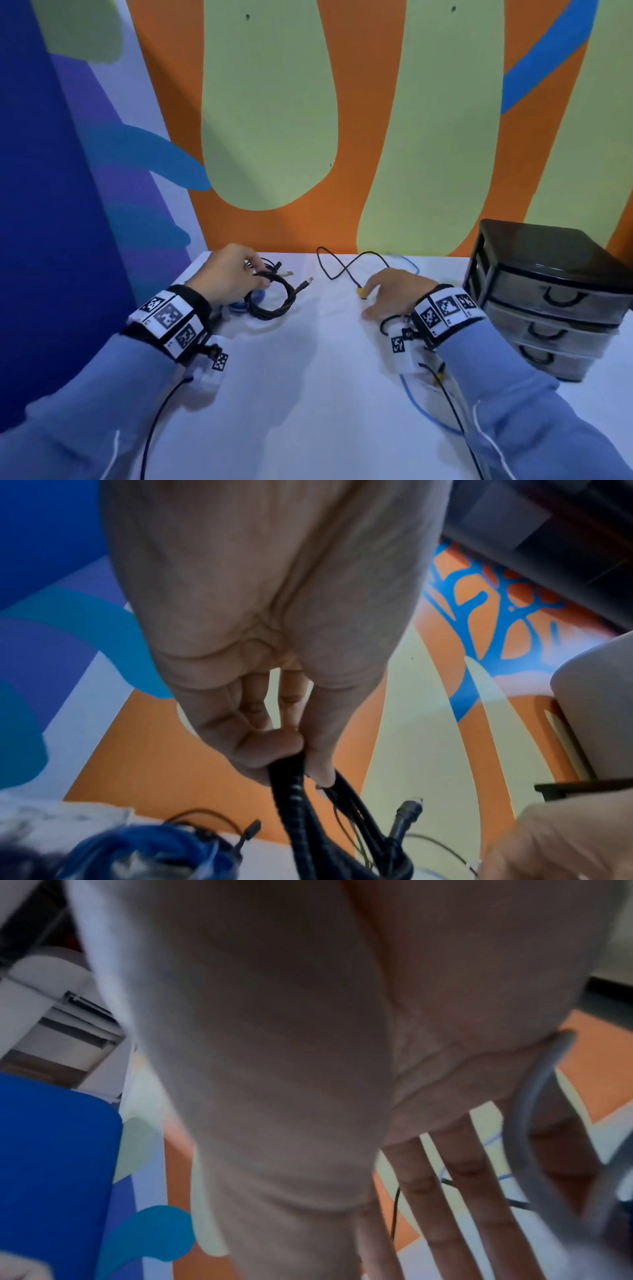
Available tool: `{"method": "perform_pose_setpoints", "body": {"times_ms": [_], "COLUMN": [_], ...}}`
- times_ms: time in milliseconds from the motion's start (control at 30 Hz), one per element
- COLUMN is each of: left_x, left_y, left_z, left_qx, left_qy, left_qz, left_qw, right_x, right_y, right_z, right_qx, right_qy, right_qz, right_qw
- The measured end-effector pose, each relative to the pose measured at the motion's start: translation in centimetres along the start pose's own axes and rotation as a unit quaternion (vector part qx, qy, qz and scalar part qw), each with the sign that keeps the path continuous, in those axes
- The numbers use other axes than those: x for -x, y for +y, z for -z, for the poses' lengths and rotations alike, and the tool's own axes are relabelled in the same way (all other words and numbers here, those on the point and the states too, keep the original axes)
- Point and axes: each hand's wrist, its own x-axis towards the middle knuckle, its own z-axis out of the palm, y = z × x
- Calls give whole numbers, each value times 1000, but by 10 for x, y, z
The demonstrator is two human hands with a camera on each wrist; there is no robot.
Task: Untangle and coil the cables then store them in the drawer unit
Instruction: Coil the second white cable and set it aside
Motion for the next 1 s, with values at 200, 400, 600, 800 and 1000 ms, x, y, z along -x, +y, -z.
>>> {"method": "perform_pose_setpoints", "body": {"times_ms": [200, 400, 600, 800, 1000], "left_x": [14, 17, -5, -20, -15], "left_y": [1, 22, 77, 127, 161], "left_z": [-19, -22, -35, -65, -71], "left_qx": [-159, -310, -179, 43, 394], "left_qy": [-52, -71, -42, -8, -106], "left_qz": [-1, -20, -84, -192, -104], "left_qw": [986, 948, 979, 980, 907], "right_x": [11, 11, 22, 47, 47], "right_y": [12, 44, 44, 34, 37], "right_z": [5, -12, -3, 15, 15], "right_qx": [-48, -253, -504, -608, -627], "right_qy": [11, 85, 237, 215, 220], "right_qz": [-38, -42, 78, 202, 204], "right_qw": [998, 963, 827, 737, 719]}}
